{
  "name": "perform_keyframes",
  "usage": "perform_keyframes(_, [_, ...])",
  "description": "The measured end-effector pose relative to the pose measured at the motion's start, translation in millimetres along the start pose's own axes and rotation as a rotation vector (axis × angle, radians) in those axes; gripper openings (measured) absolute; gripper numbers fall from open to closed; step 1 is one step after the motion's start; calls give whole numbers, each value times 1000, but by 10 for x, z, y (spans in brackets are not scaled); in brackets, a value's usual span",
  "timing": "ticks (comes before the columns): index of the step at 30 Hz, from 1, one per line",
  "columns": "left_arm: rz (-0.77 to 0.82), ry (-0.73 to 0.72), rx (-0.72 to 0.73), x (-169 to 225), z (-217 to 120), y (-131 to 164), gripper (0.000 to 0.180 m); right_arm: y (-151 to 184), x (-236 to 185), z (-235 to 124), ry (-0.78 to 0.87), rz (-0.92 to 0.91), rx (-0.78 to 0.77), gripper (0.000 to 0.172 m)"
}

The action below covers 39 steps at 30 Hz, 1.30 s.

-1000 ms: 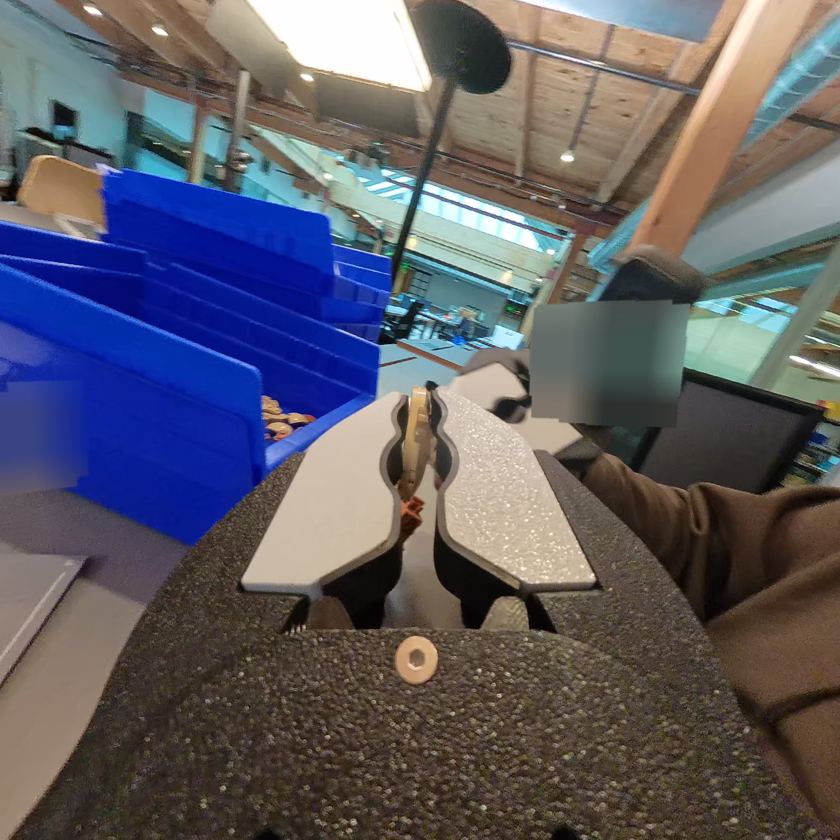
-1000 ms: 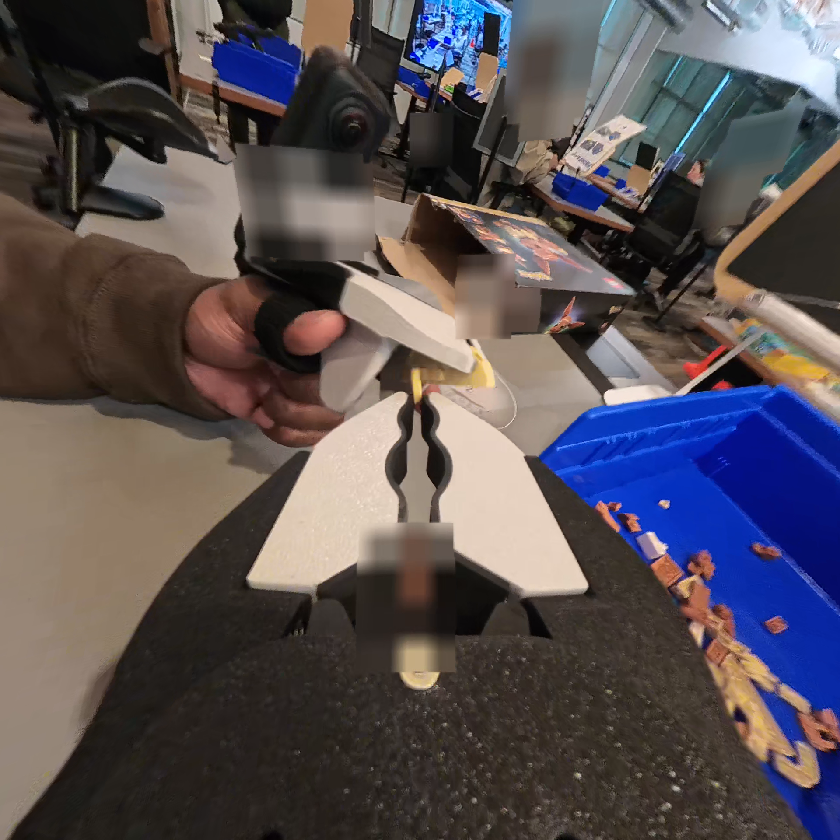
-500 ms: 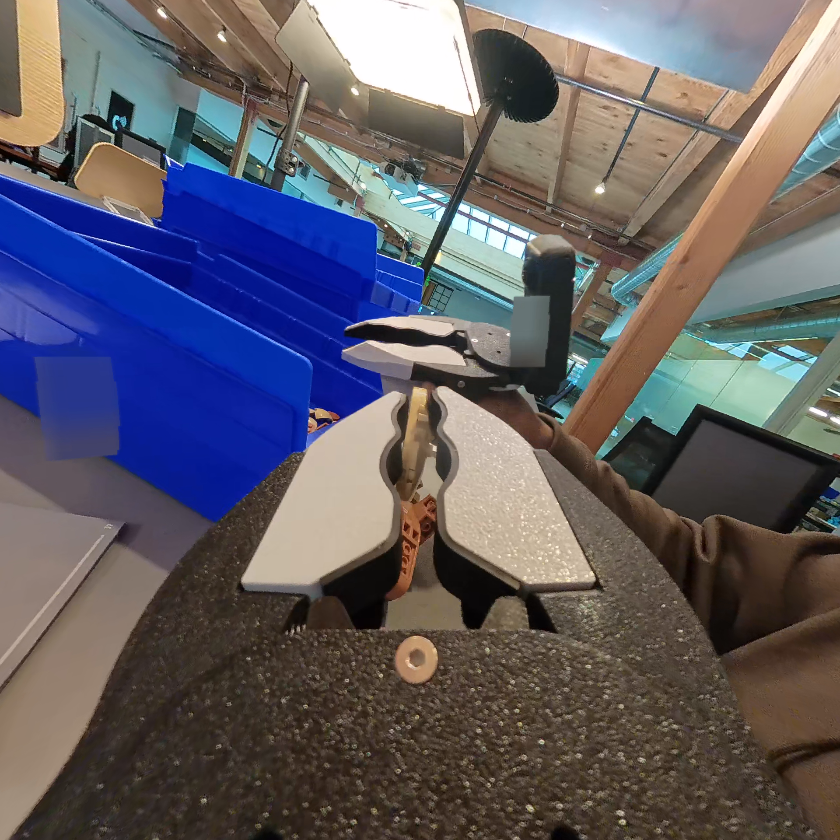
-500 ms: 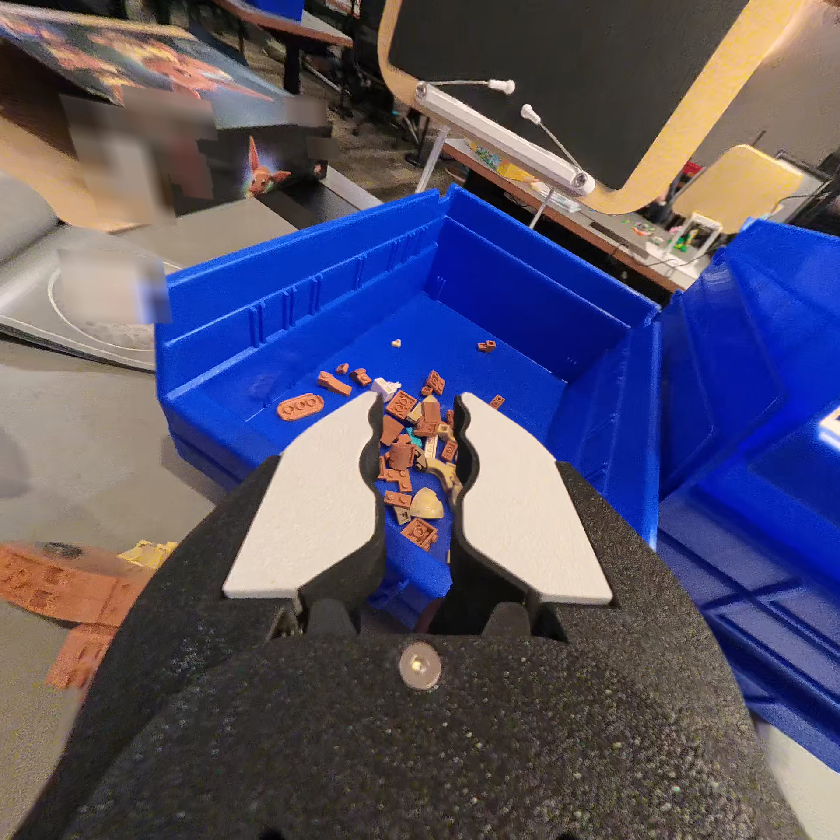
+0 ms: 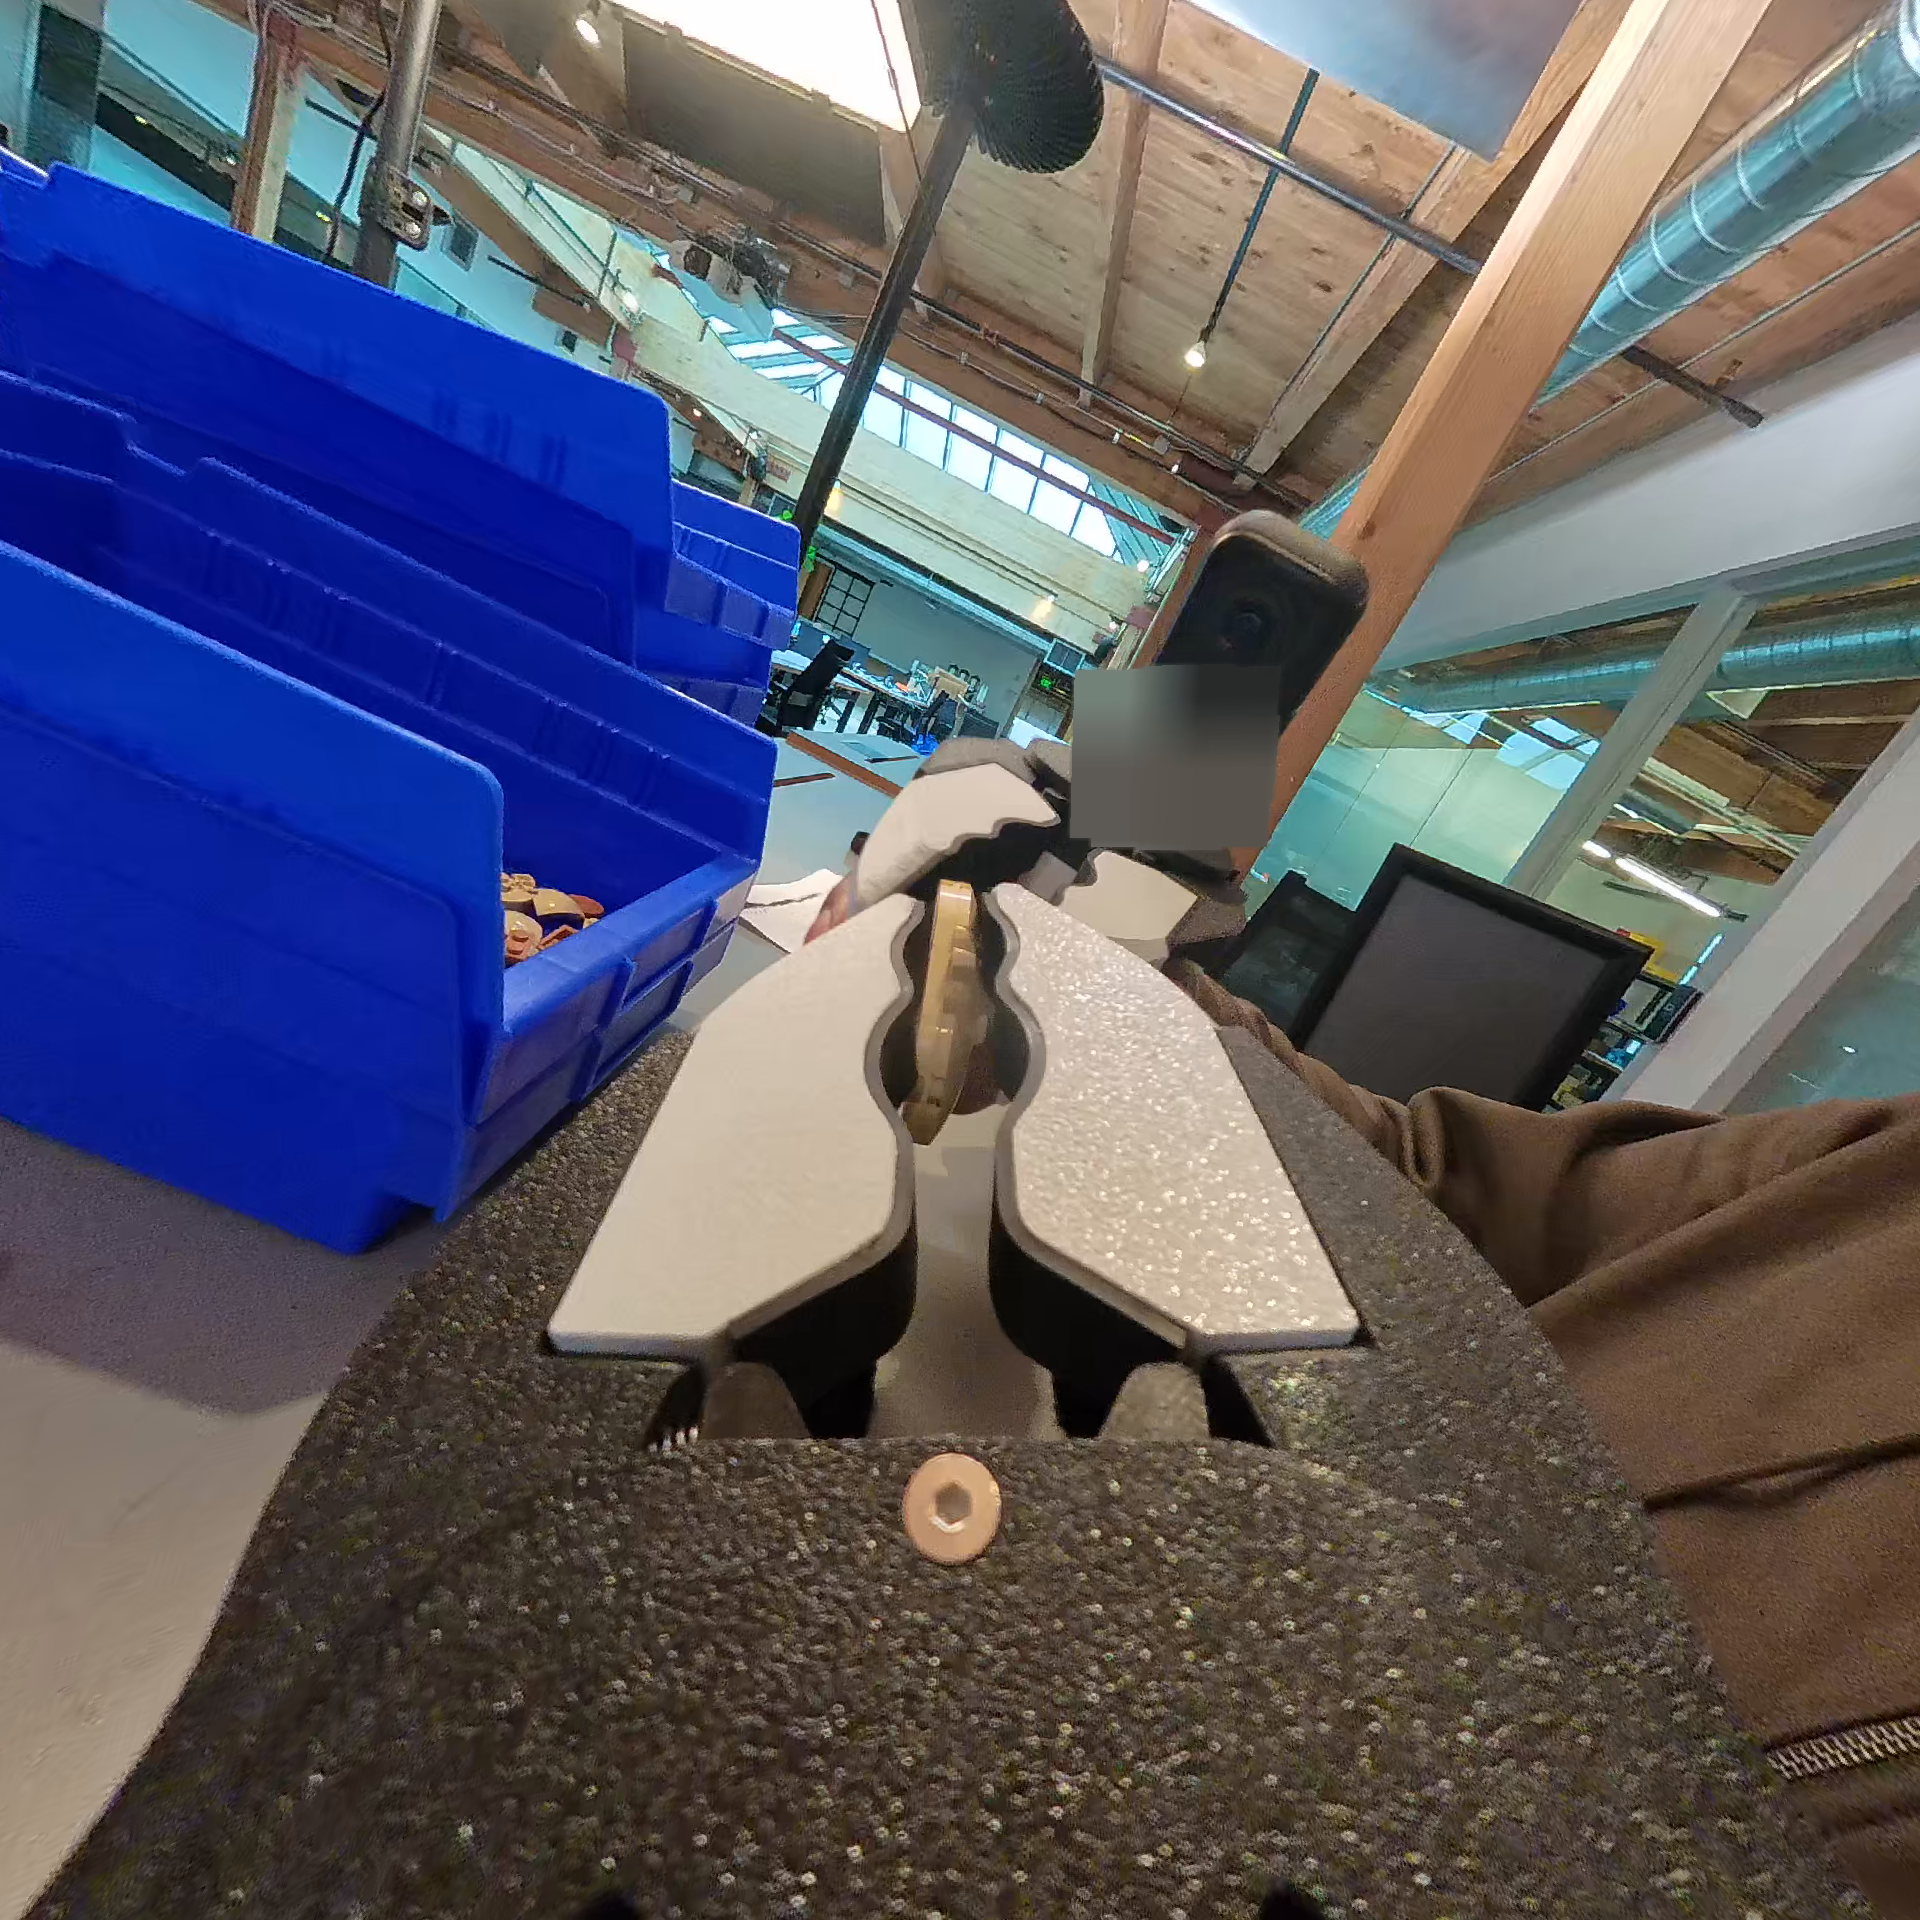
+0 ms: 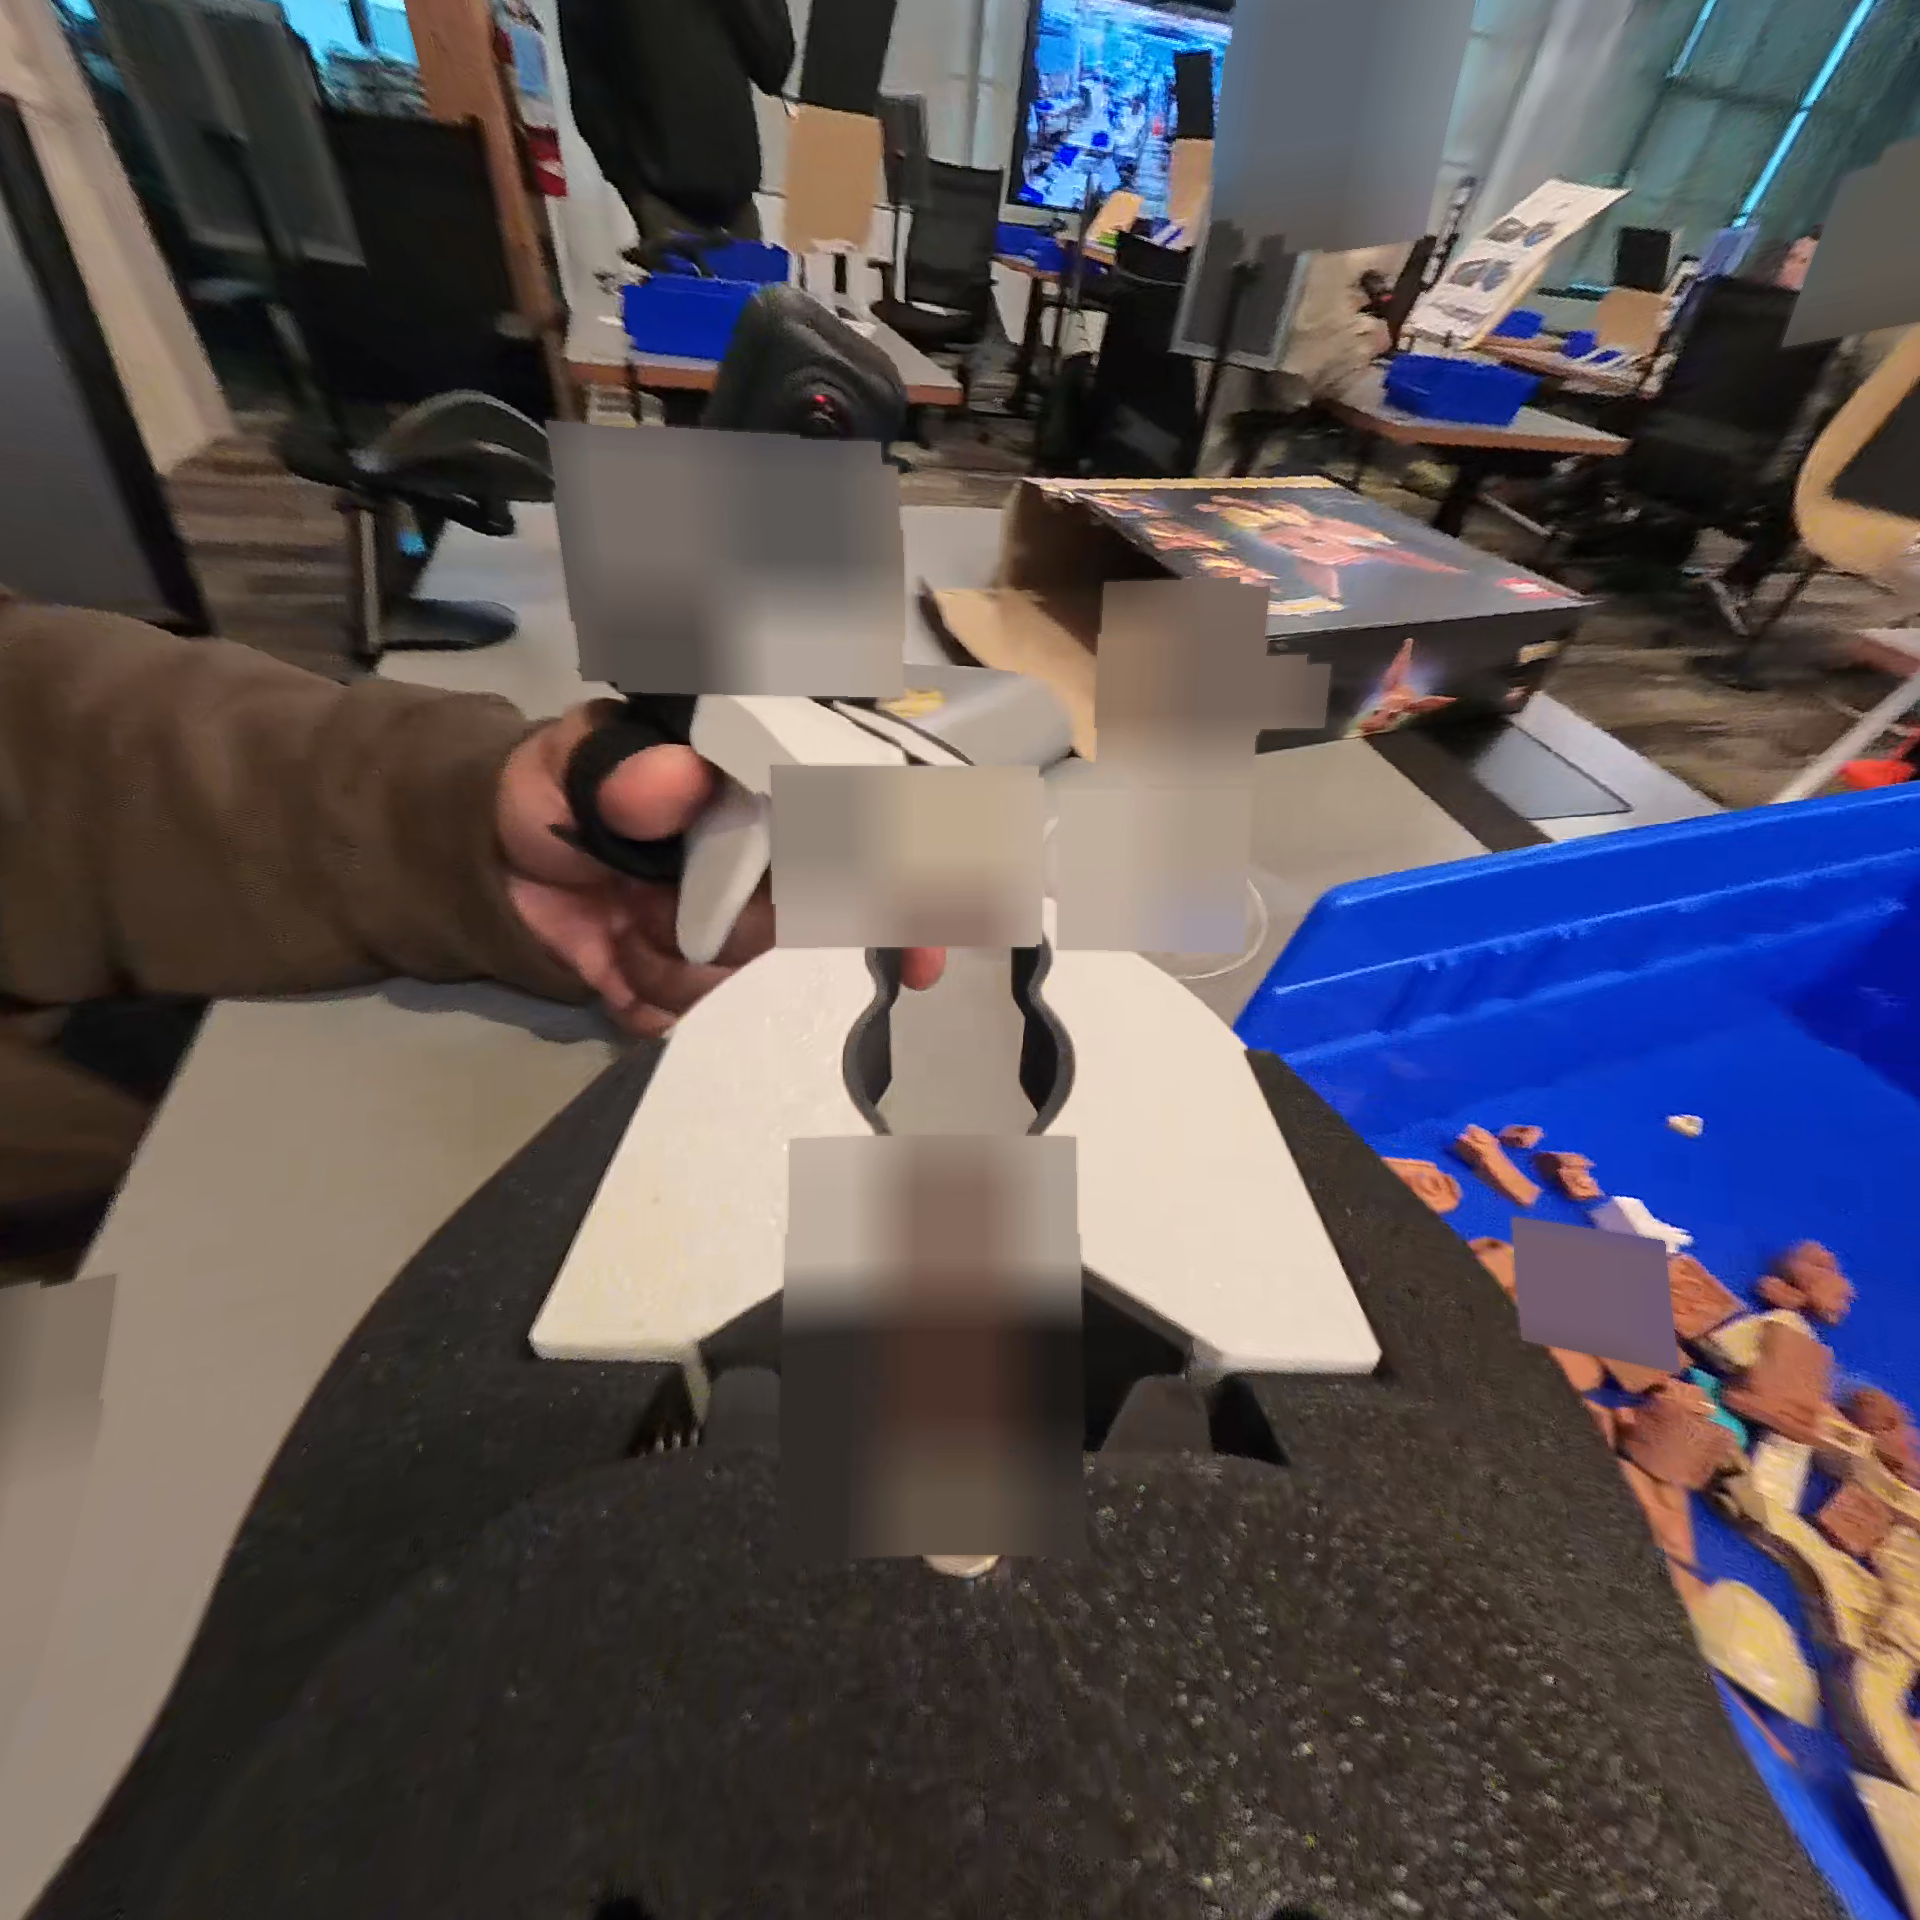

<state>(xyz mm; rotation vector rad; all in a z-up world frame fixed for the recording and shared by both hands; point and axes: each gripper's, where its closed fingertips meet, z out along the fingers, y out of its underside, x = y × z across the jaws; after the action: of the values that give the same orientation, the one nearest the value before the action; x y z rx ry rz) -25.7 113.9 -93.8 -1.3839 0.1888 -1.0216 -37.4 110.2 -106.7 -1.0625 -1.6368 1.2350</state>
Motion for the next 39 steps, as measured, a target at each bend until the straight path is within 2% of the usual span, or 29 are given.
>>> perform_keyframes(6, [28, -10, -28, -3, 15, 45, 9, -49, -44, -42, -58, 59, 49, 16])
perform_keyframes(11, [86, -29, -41, 6, 23, 46, 10, -39, -44, -62, -57, 39, 55, 11])
perform_keyframes(17, [47, -45, 72, -32, -64, -156, 17, -110, 70, -120, -16, 107, 115, 7])
perform_keyframes(21, [22, -54, 86, -64, -102, -204, 20, -178, 170, -198, -24, 209, 188, 7])
perform_keyframes(27, [97, -70, 5, -50, -11, -47, 35, -288, 63, -217, -134, 309, 275, 6])
perform_keyframes(29, [123, -55, -14, -9, 20, -2, 35, -309, 12, -208, -176, 339, 295, 6])
perform_keyframes(31, [155, -40, -11, 35, 26, 3, 23, -293, -15, -184, -191, 346, 291, 6])
perform_keyframes(34, [210, -49, -37, 47, 10, 19, 17, -257, -3, -169, -169, 308, 267, 8])
perform_keyframes(36, [272, -90, -62, 20, -2, 27, 13, -182, 65, -151, -85, 208, 205, 8])
perform_keyframes(39, [444, -239, -129, -99, -35, 28, 12, -58, 205, -169, 139, -164, 70, 11])
